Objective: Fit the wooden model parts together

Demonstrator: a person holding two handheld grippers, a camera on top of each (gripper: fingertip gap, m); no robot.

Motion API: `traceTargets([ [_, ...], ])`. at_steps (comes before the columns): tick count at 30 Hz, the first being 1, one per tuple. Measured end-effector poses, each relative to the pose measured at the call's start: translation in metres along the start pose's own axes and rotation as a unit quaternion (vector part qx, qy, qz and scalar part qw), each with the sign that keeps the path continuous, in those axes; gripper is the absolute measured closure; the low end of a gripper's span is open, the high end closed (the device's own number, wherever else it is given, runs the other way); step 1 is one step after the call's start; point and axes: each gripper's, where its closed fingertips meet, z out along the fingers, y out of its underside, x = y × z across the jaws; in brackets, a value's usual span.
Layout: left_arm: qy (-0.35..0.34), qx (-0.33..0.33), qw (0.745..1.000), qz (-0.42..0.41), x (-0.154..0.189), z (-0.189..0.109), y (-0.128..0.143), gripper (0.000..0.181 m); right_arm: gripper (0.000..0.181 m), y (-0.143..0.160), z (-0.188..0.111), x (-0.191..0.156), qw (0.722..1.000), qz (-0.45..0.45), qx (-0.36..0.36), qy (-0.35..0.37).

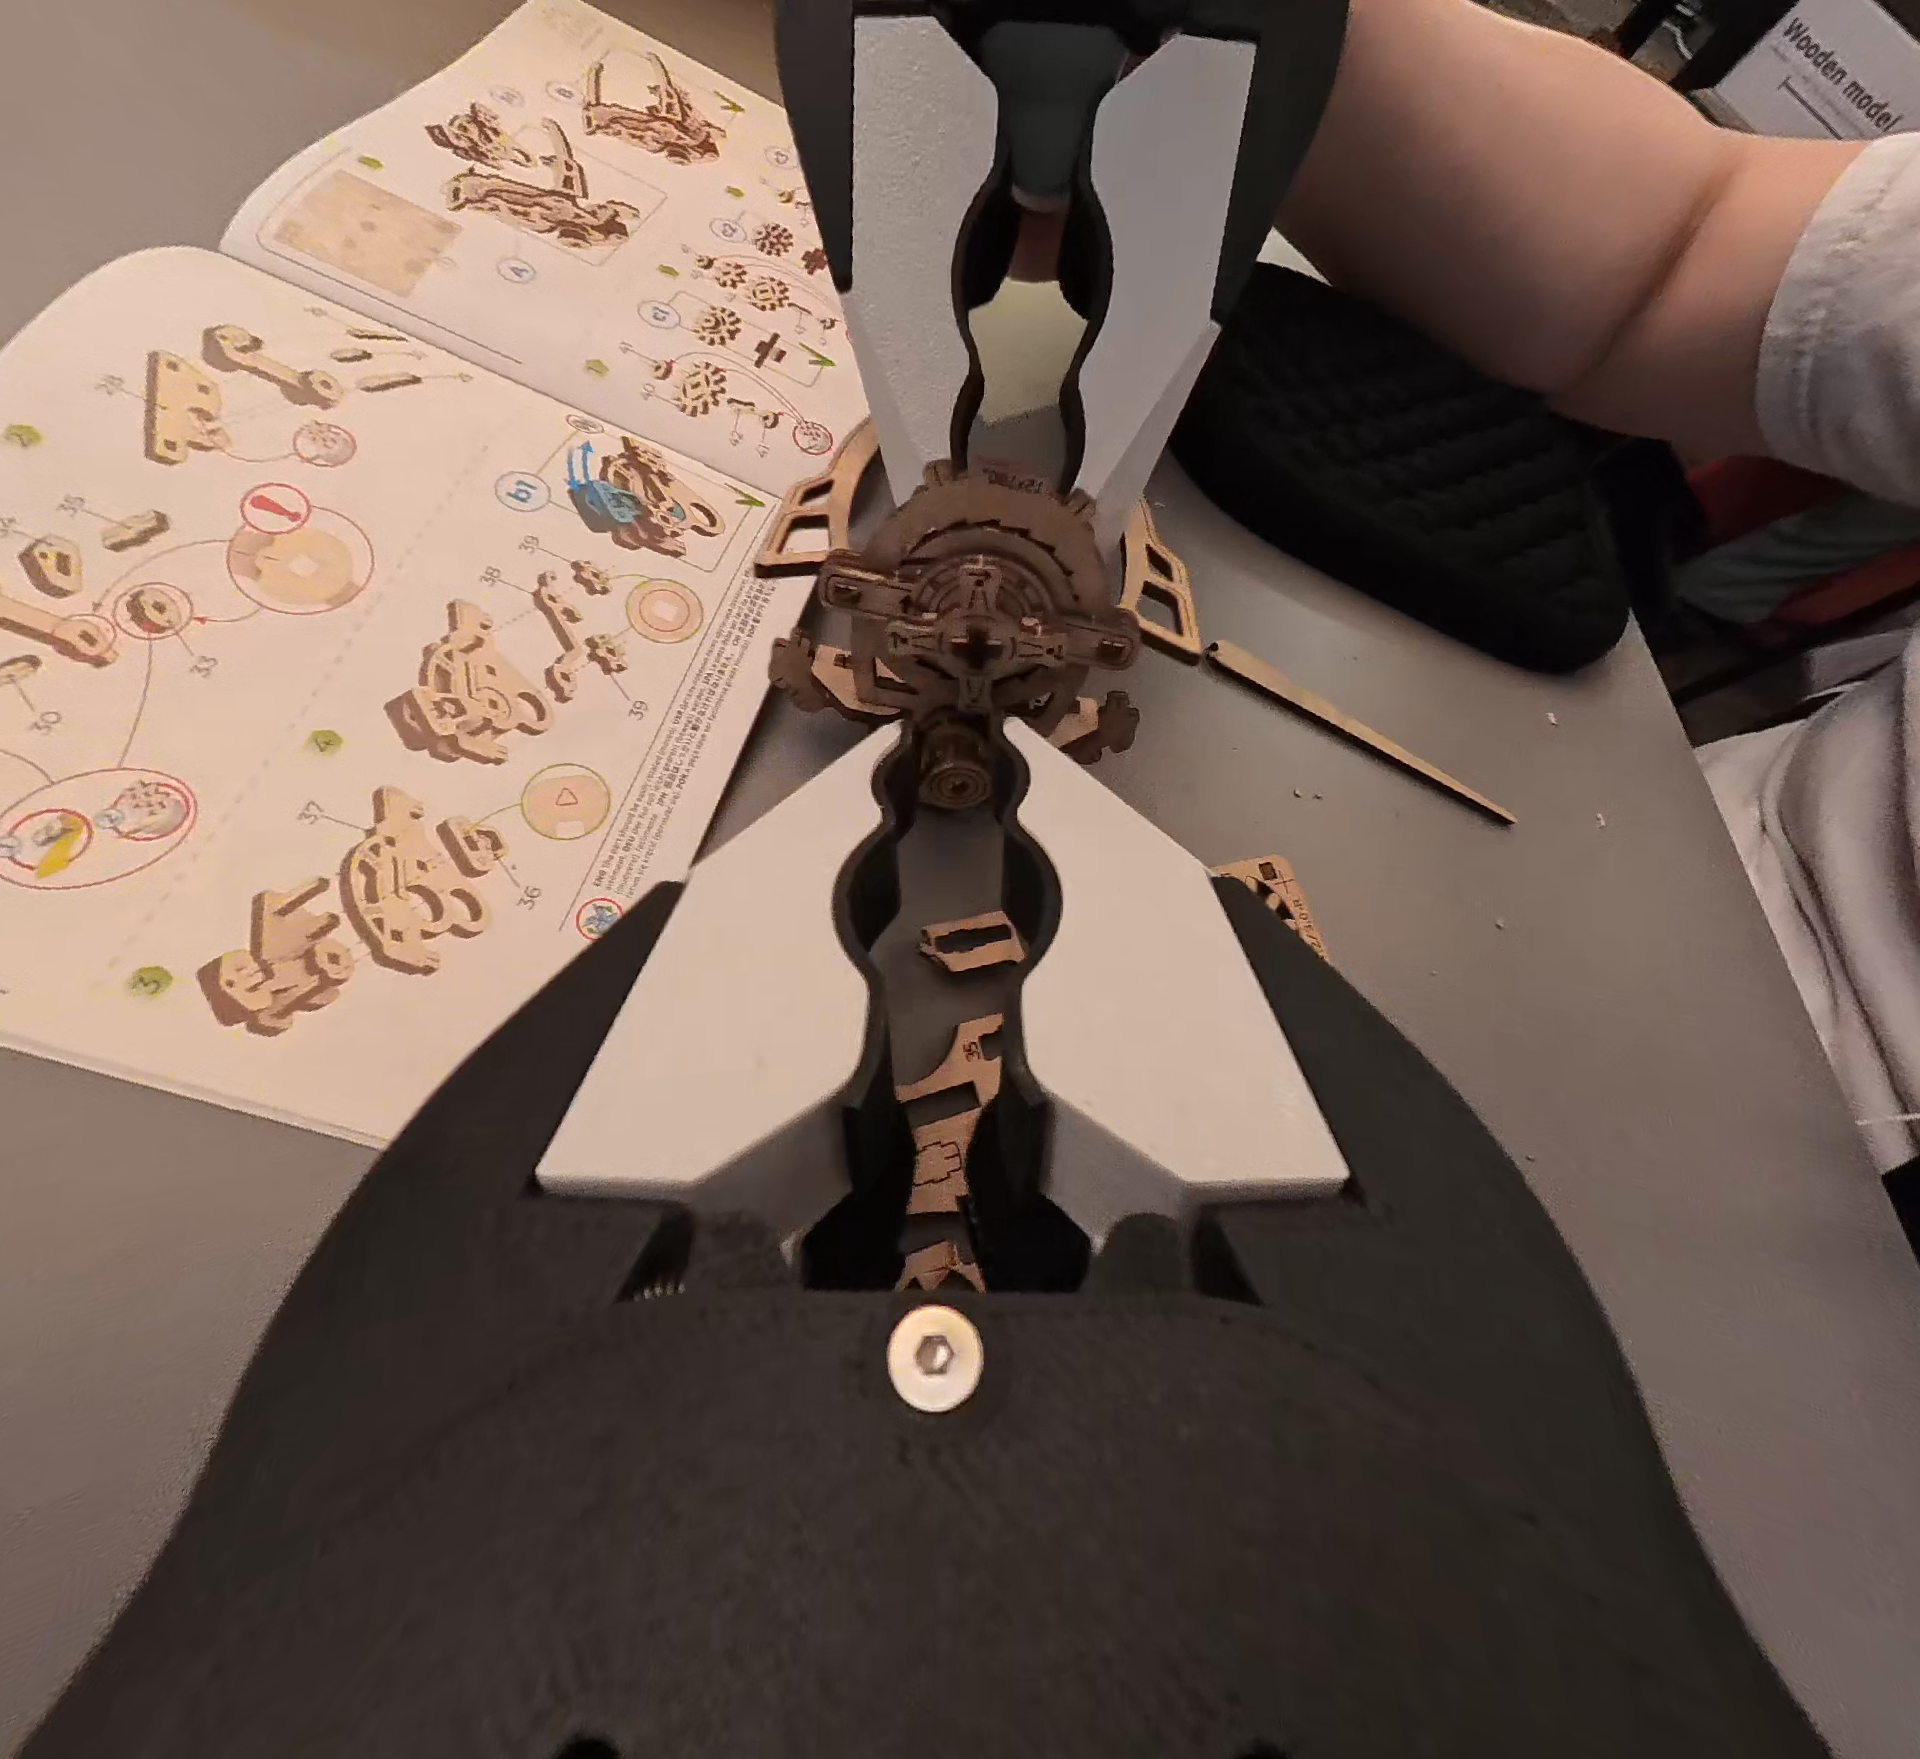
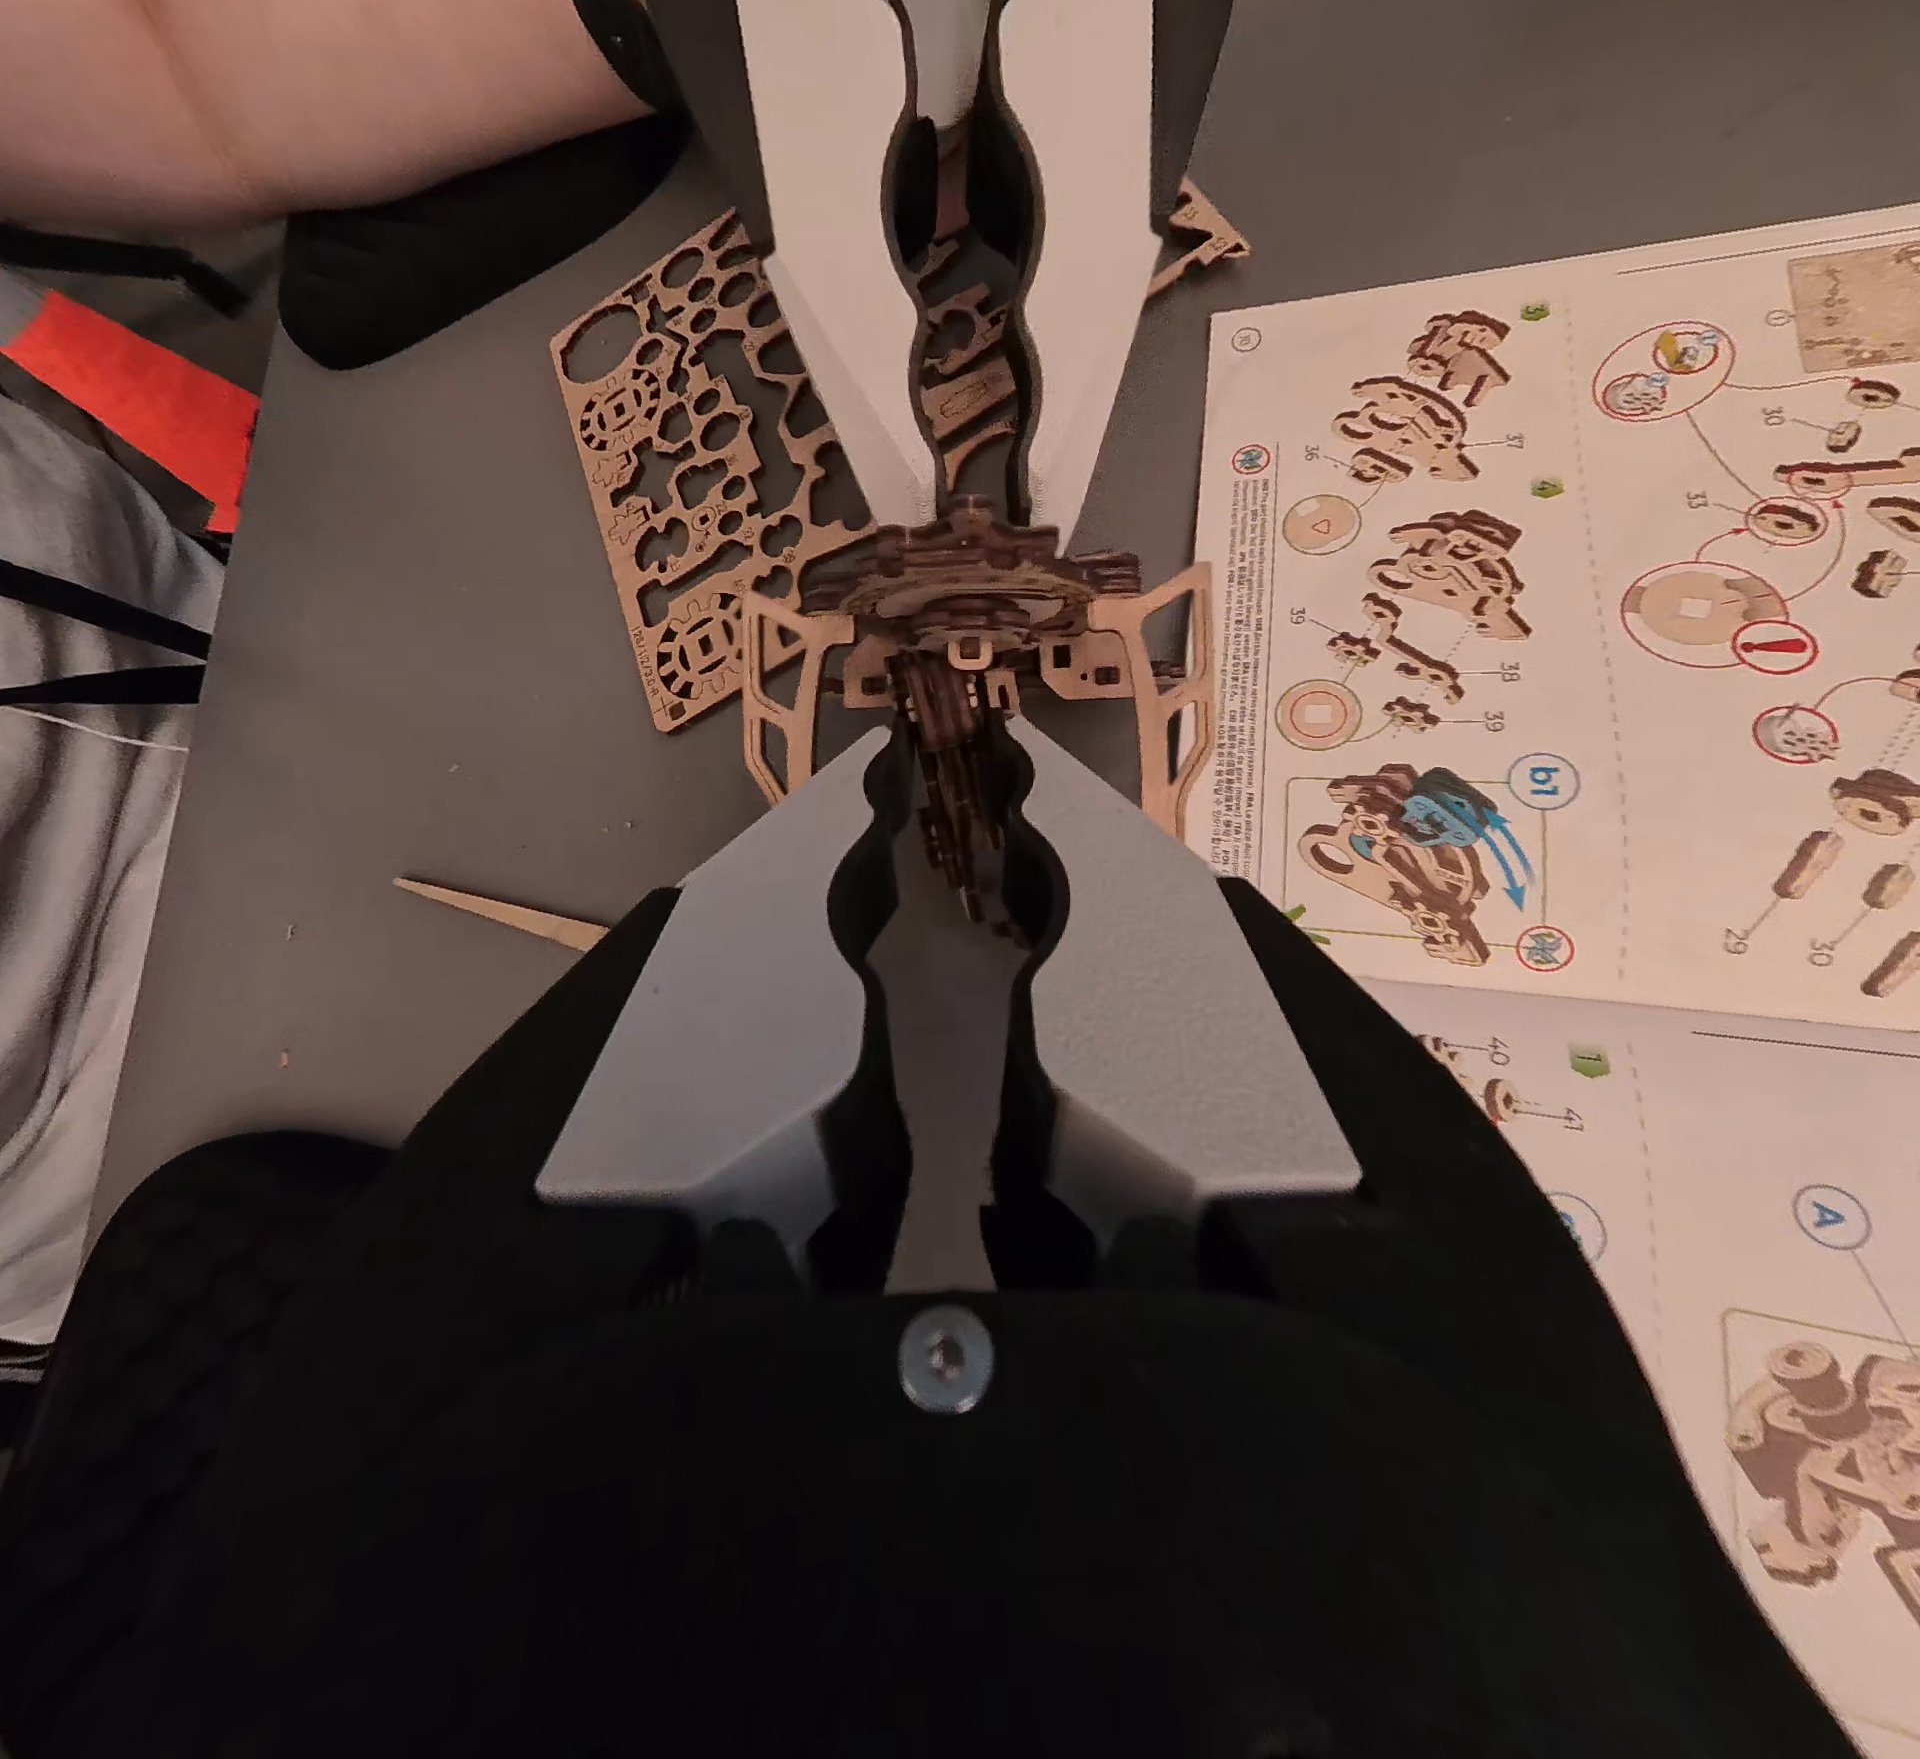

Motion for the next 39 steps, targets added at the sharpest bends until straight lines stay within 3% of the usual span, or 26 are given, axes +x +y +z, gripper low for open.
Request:
traceTargets([
  [13, 0.012, -0.001, 0.999, -0.051, 0.006, -0.002, 0.003, 0.171, 0.156, 0.002, -0.003, 0.002, 1.0, -0.013, 0.0, 0.022],
  [22, 0.02, 0.003, 0.997, -0.077, 0.006, -0.001, 0.003, 0.171, 0.151, -0.008, -0.03, 0.006, 0.997, -0.023, 0.043, 0.067],
  [28, 0.028, 0.004, 0.995, -0.096, 0.005, -0.001, 0.003, 0.171, 0.152, -0.01, -0.074, -0.014, 0.965, -0.096, 0.061, 0.235],
  [32, 0.038, 0.002, 0.993, -0.11, 0.006, 0.0, 0.002, 0.171, 0.155, 0.008, -0.055, -0.047, 0.923, -0.207, 0.041, 0.323],
  [36, 0.042, 0.002, 0.992, -0.123, 0.006, 0.0, 0.002, 0.171, 0.152, 0.018, -0.039, -0.049, 0.887, -0.233, 0.01, 0.399],
  [39, 0.04, 0.003, 0.99, -0.132, 0.005, 0.0, 0.002, 0.171, 0.137, 0.011, -0.044, -0.041, 0.887, -0.217, 0.021, 0.408],
])
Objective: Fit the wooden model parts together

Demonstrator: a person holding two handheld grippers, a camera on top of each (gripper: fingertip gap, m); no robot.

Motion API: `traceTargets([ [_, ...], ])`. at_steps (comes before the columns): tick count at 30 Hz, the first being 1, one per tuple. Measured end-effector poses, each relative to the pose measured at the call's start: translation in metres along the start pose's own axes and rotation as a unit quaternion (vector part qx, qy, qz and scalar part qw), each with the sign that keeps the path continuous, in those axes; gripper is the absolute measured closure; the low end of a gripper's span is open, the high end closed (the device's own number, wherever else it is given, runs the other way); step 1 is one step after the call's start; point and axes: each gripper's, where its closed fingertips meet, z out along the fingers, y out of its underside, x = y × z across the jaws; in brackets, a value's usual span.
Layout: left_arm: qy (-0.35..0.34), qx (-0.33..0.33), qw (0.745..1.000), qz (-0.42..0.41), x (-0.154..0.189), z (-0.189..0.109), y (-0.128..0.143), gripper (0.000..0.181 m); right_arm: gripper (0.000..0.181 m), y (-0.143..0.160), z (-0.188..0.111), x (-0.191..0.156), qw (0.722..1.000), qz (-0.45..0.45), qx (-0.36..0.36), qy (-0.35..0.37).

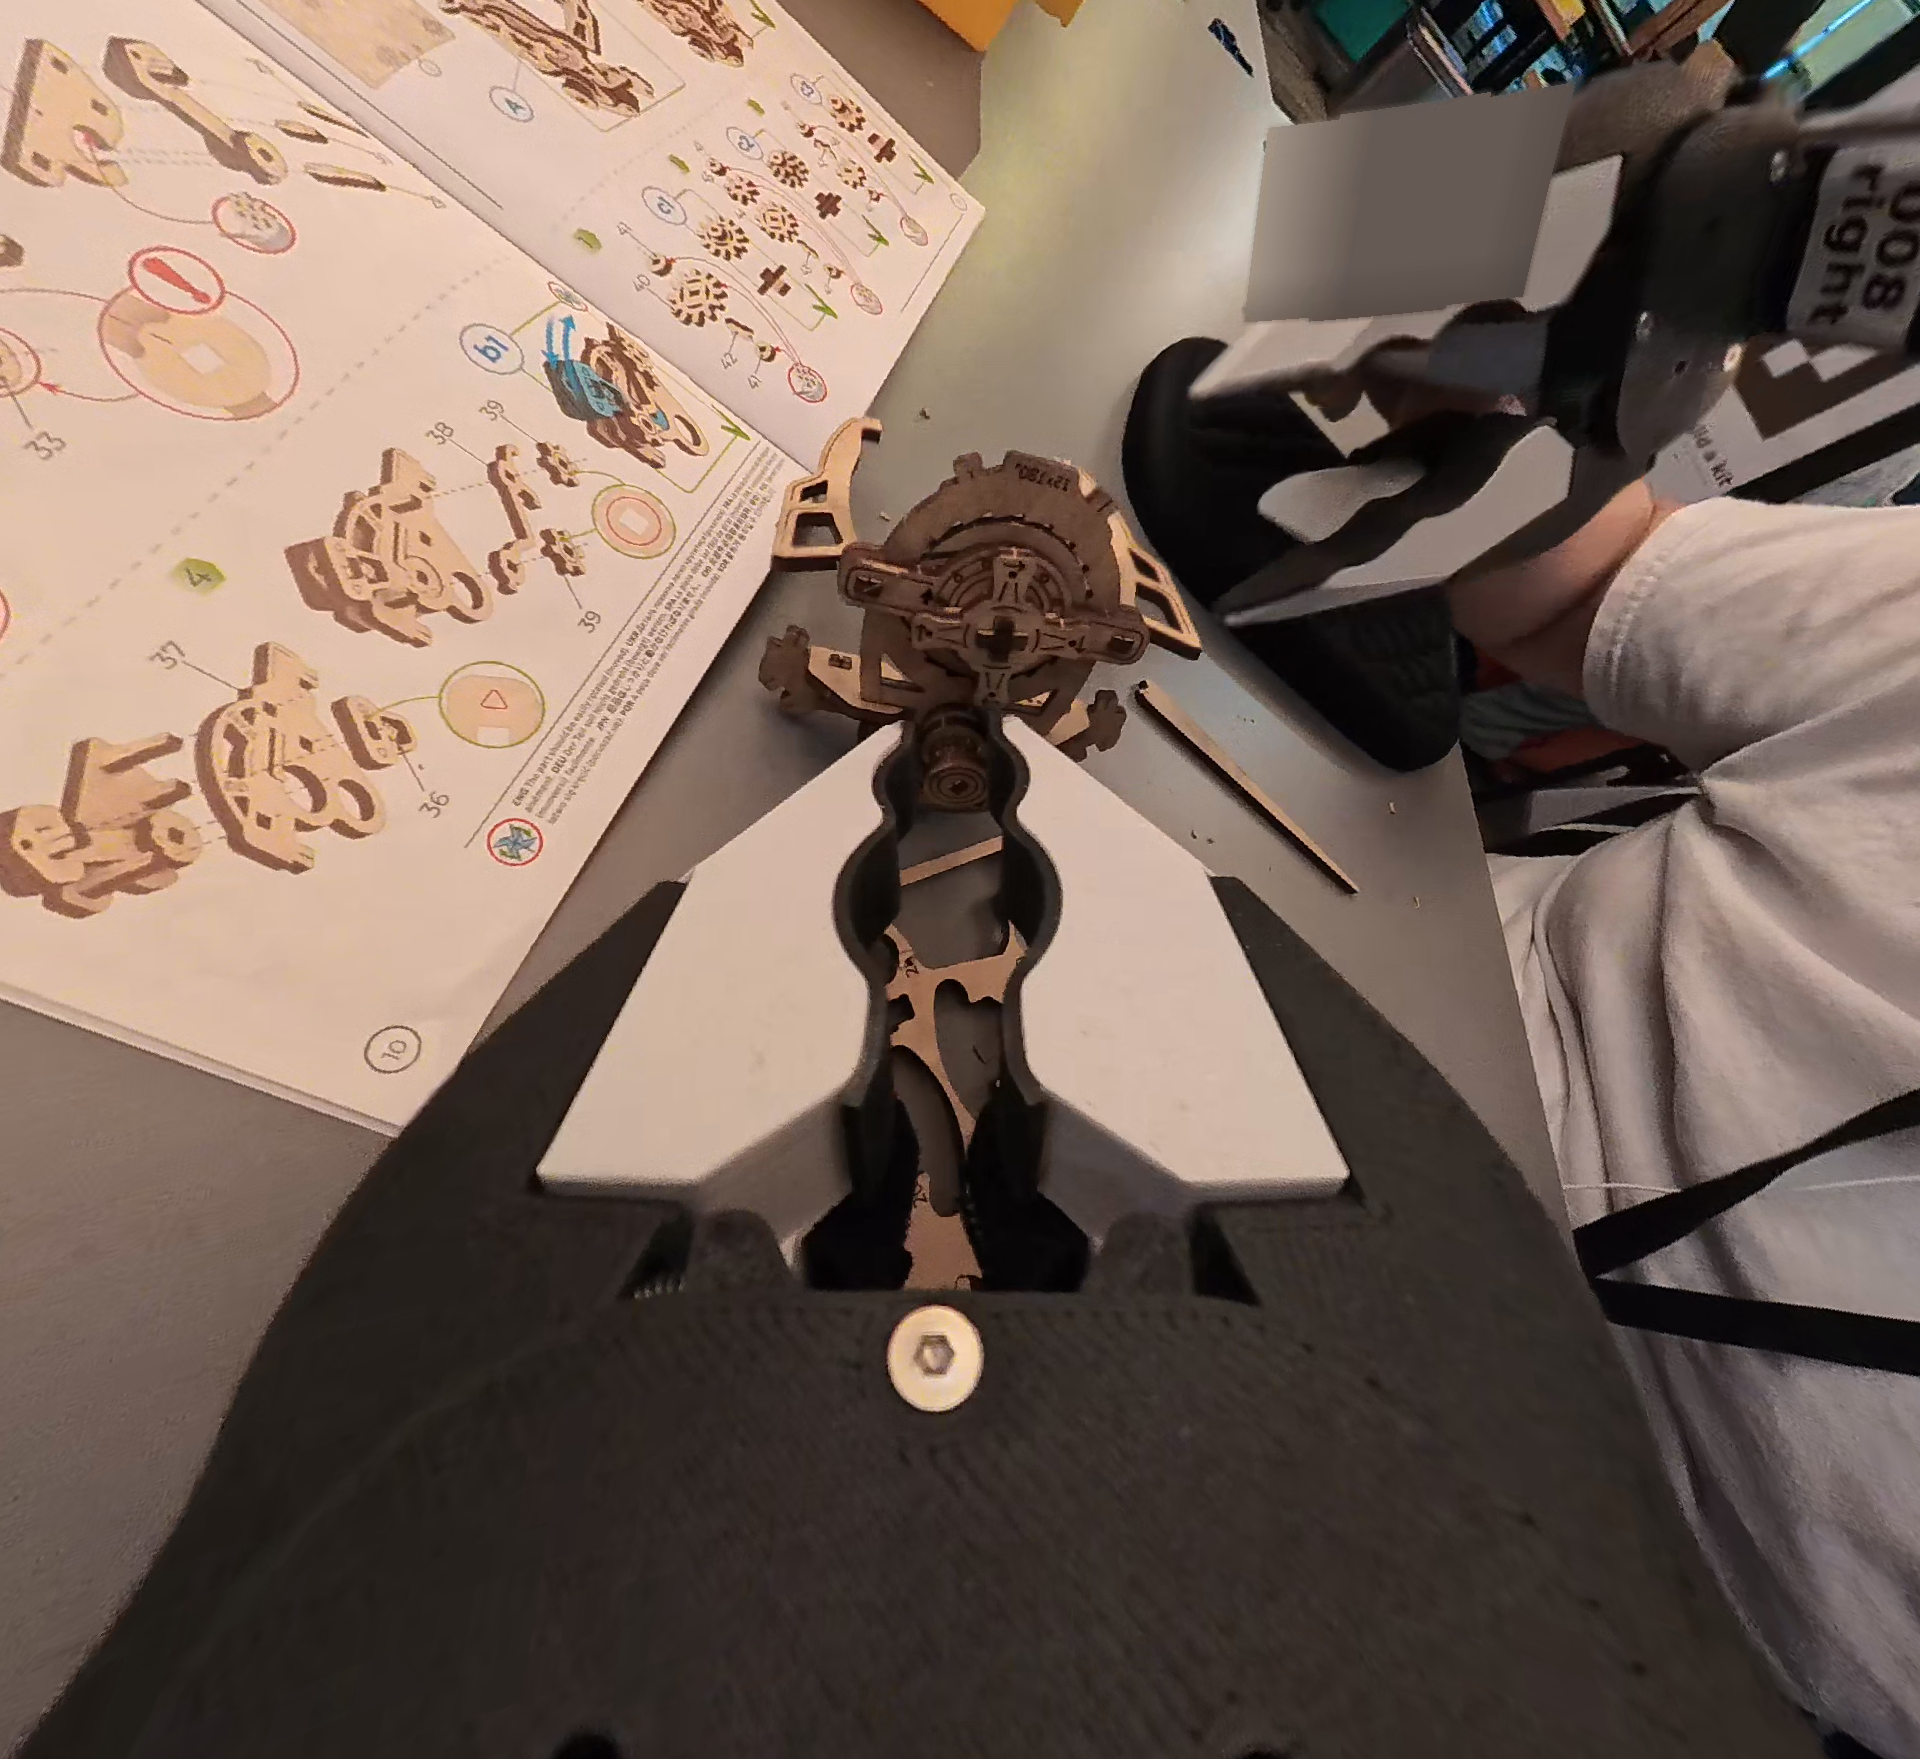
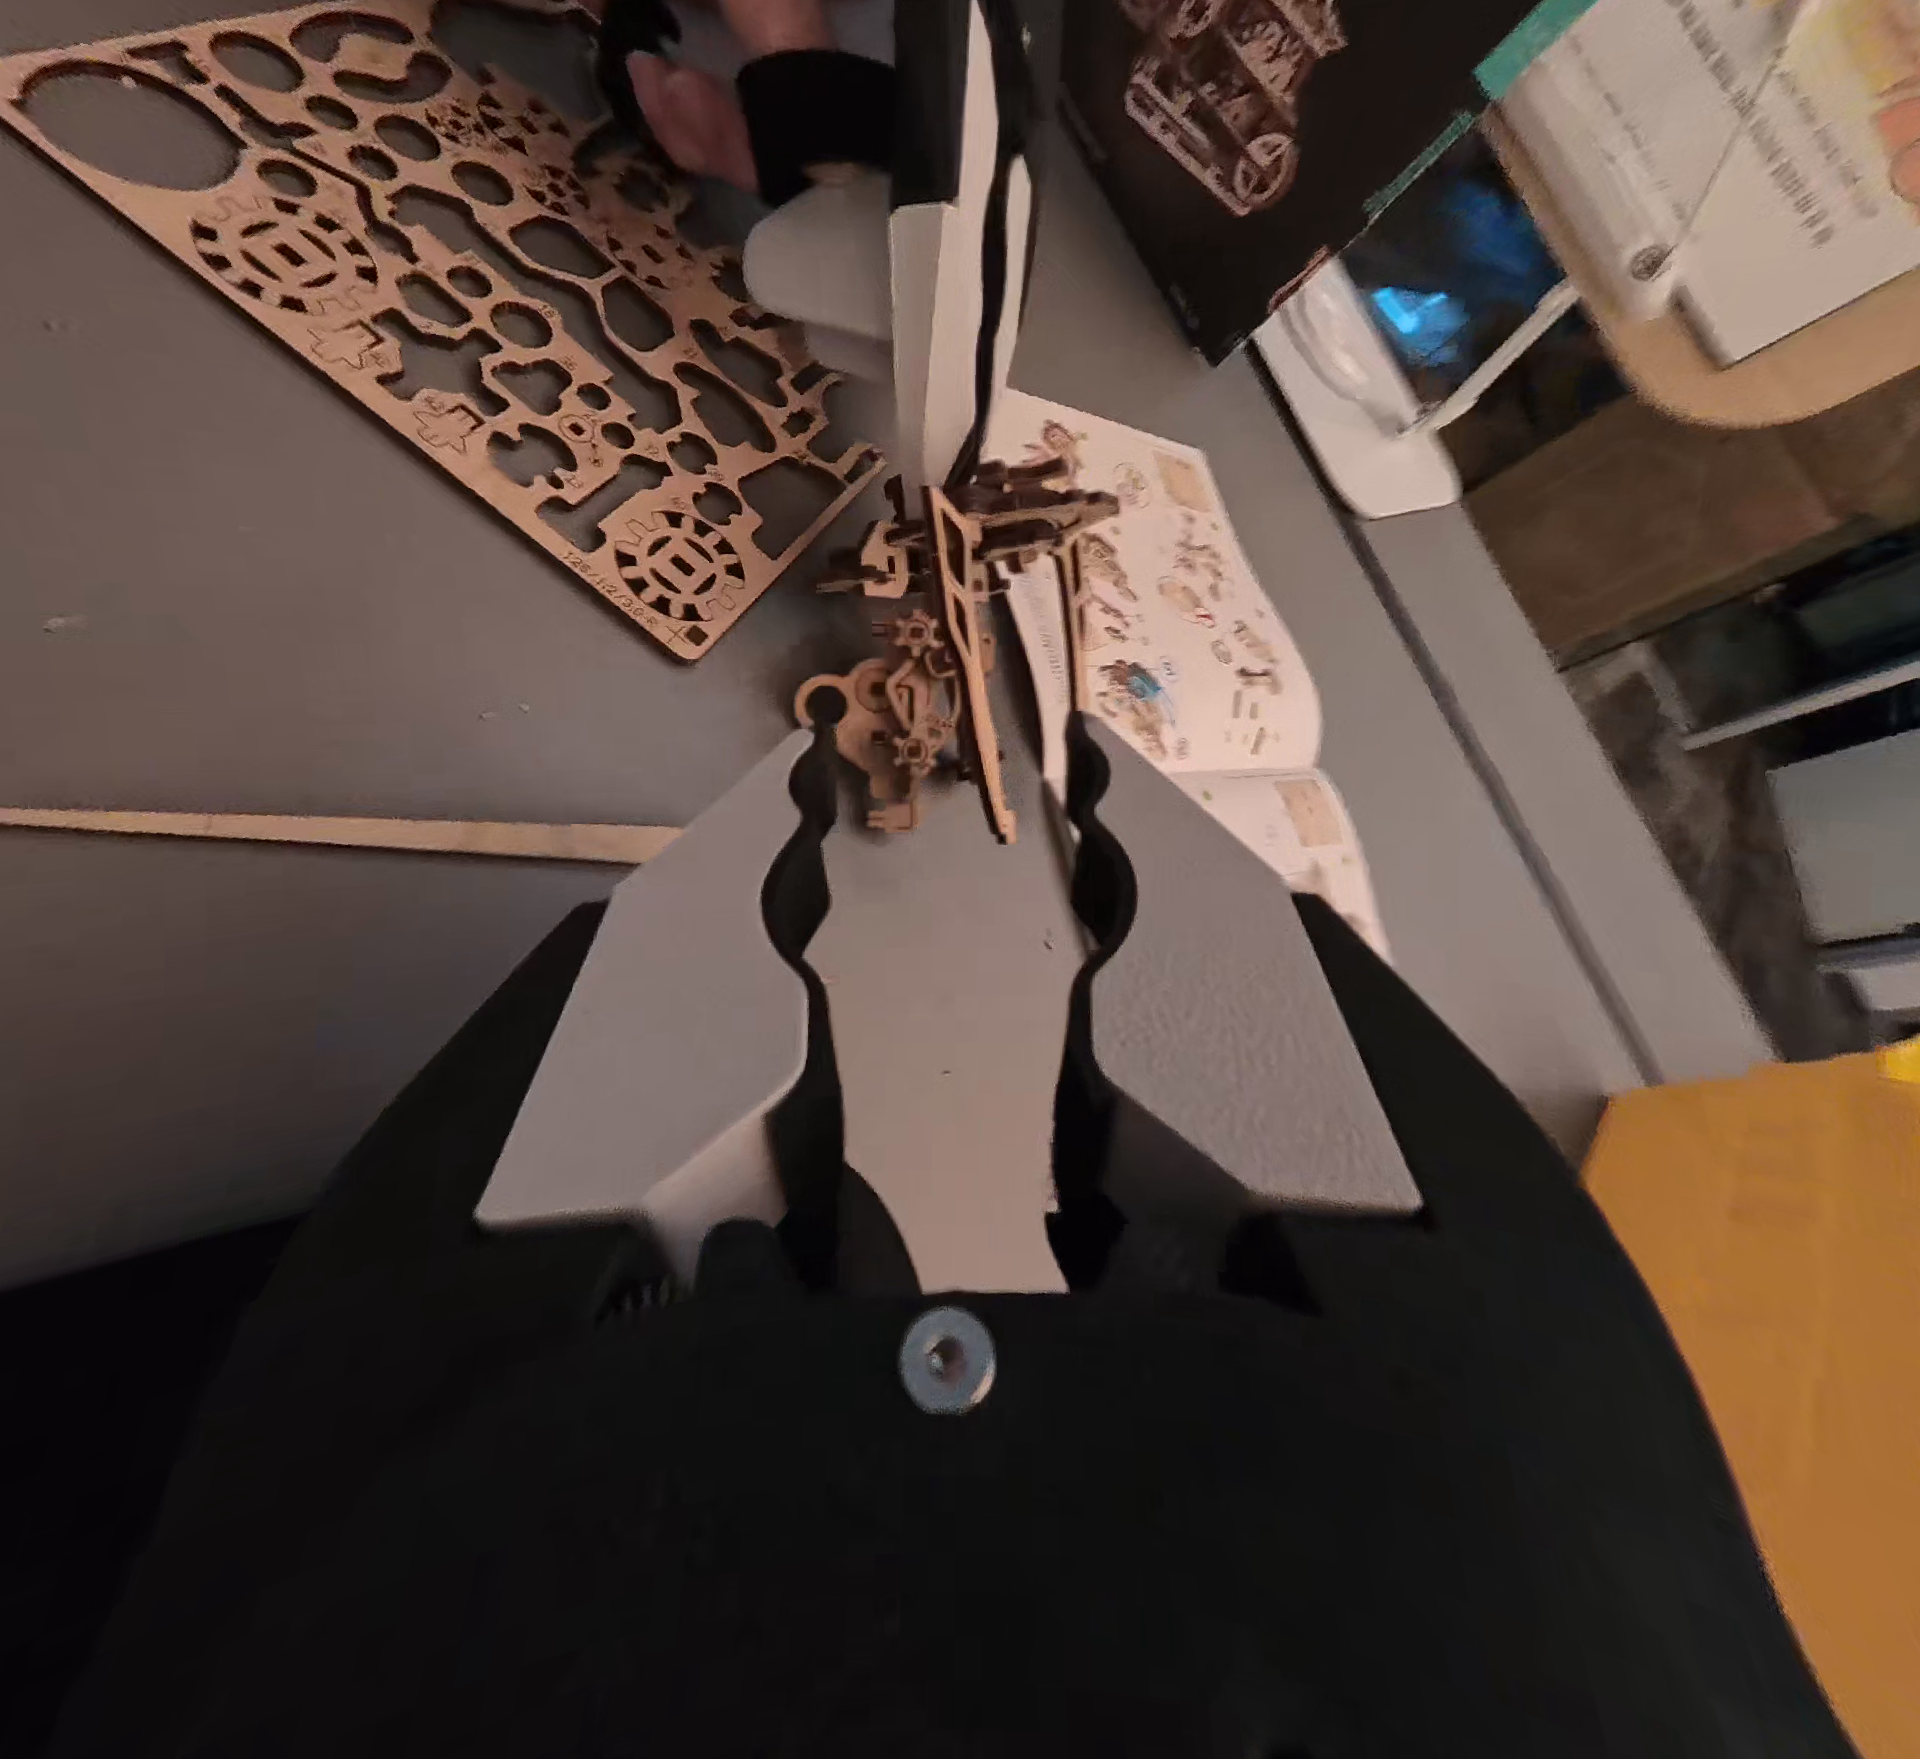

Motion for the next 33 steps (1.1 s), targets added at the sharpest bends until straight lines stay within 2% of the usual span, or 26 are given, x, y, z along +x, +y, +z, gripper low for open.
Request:
traceTargets([
  [1, -0.001, 0.0, 1.0, -0.003, 0.0, 0.0, 0.0, 0.171, 0.128, 0.003, 0.003, -0.002, 0.999, 0.023, -0.006, -0.026],
  [4, 0.0, -0.001, 1.0, -0.016, -0.001, -0.001, 0.0, 0.171, 0.142, 0.01, 0.008, -0.011, 0.993, 0.054, -0.018, -0.1],
  [7, 0.004, 0.003, 0.999, -0.035, -0.001, -0.002, 0.0, 0.171, 0.156, -0.005, -0.005, 0.001, 0.995, 0.053, 0.036, -0.073],
  [9, 0.011, 0.003, 0.999, -0.049, -0.001, -0.003, 0.001, 0.171, 0.155, -0.014, -0.012, -0.008, 0.992, 0.057, 0.067, -0.094],
  [13, 0.024, 0.009, 0.996, -0.083, -0.002, -0.004, -0.002, 0.171, 0.141, 0.015, 0.009, -0.03, 0.994, 0.031, -0.005, -0.109],
  [16, 0.034, 0.012, 0.994, -0.107, -0.002, -0.005, -0.003, 0.171, 0.14, 0.012, 0.016, -0.023, 0.997, 0.016, -0.009, -0.076],
  [22, 0.071, 0.06, 0.984, -0.15, 0.003, -0.019, -0.018, 0.171, 0.131, 0.021, 0.03, -0.021, 0.994, 0.049, -0.053, -0.086],
  [27, 0.052, 0.073, 0.986, -0.14, 0.0, -0.03, -0.02, 0.171, 0.131, 0.02, 0.039, -0.025, 0.991, 0.05, -0.066, -0.108],
  [33, 0.057, 0.084, 0.988, -0.117, 0.007, -0.044, -0.022, 0.171, 0.131, 0.022, 0.049, -0.023, 0.971, 0.139, -0.075, -0.177],
])
